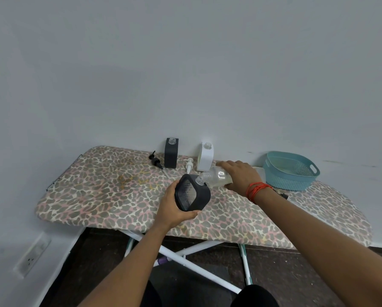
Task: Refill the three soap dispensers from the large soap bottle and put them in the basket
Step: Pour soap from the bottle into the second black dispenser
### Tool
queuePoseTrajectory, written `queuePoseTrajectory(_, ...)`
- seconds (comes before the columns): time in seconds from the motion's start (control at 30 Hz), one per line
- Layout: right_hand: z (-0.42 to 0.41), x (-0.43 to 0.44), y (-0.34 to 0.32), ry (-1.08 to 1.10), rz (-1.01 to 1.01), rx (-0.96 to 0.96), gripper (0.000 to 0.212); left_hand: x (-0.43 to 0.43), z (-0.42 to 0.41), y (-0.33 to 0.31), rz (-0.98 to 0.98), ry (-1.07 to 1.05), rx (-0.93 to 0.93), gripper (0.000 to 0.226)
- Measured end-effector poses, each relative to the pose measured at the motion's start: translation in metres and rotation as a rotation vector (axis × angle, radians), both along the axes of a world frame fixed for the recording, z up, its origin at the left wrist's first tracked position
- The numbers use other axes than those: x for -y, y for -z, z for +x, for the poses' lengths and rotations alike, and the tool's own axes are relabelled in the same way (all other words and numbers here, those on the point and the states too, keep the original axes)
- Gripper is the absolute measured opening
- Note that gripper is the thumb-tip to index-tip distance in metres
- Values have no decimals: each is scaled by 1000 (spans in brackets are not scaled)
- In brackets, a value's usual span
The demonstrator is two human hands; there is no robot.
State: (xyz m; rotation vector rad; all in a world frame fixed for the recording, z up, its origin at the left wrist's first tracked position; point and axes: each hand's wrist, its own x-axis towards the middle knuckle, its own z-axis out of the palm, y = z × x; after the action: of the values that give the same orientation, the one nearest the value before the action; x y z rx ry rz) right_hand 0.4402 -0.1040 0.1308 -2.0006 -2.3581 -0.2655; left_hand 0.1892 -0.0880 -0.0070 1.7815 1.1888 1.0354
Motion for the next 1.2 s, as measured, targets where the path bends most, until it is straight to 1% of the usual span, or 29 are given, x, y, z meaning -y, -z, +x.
queuePoseTrajectory(0.53, -3, -12, -6, -31, 115, 204, 65, 3, 0, -4, -12, -2, -10, 124)
queuePoseTrajectory(0.8, -4, -13, -8, -46, 128, 225, 69, 2, 0, -2, -34, -18, -34, 127)
queuePoseTrajectory(1.03, -5, -13, -9, -54, 131, 227, 70, 3, 0, -2, -40, -15, -19, 129)
queuePoseTrajectory(1.2, -5, -13, -8, -57, 131, 209, 71, 4, 0, -4, -21, -6, -8, 123)
